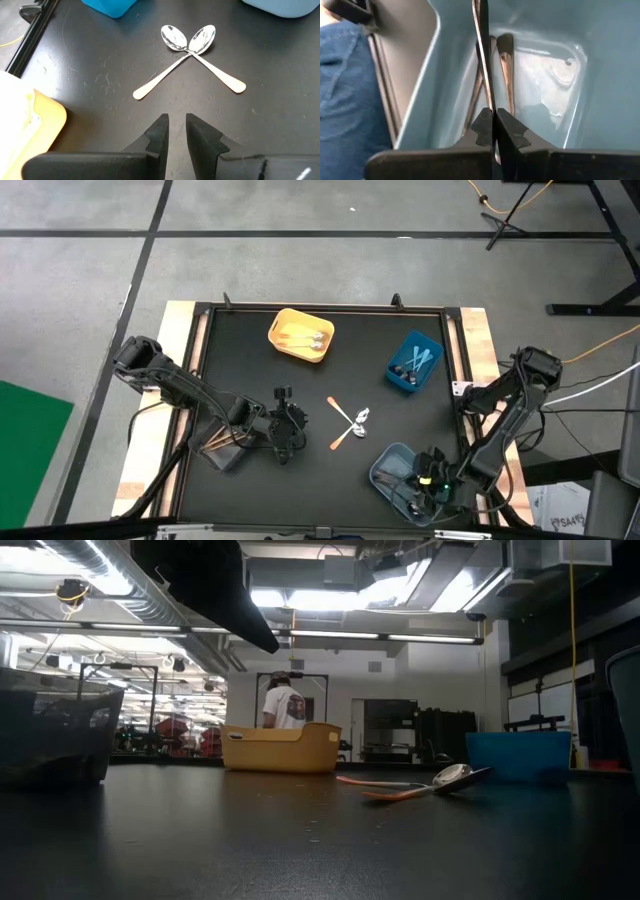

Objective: Sort silverware by color (type)
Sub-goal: Put the black spoon into the light blue bin, then put the orange spoon into the yellow bin

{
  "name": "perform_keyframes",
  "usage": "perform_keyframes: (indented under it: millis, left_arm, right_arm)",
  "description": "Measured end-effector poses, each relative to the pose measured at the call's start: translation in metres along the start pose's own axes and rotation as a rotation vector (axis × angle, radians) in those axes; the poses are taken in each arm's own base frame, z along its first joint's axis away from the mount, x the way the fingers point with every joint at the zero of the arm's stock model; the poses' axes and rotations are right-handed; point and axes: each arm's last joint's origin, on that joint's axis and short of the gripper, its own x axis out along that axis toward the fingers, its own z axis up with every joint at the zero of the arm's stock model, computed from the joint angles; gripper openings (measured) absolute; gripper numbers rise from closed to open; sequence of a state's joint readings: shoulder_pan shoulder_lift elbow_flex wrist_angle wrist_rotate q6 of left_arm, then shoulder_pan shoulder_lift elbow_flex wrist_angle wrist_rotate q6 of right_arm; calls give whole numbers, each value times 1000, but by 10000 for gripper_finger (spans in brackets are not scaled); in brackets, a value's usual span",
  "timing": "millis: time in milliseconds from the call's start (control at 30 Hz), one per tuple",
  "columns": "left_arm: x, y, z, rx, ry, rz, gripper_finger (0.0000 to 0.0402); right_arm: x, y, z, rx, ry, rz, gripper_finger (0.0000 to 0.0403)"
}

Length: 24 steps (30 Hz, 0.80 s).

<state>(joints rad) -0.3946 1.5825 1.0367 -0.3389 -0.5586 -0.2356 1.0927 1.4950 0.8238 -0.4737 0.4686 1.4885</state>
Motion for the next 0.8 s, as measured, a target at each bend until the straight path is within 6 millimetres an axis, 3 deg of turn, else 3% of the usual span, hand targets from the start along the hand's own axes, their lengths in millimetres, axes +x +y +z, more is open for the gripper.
perform_keyframes:
  millis: [433, 800]
  left_arm:
    - [0, 0, 0, 0, -1, 1, 60]
    - [0, 0, 0, 0, -1, 2, 60]
  right_arm:
    - [10, -1, -5, -21, 19, -37, 6]
    - [10, -1, -5, -21, 19, -36, 84]
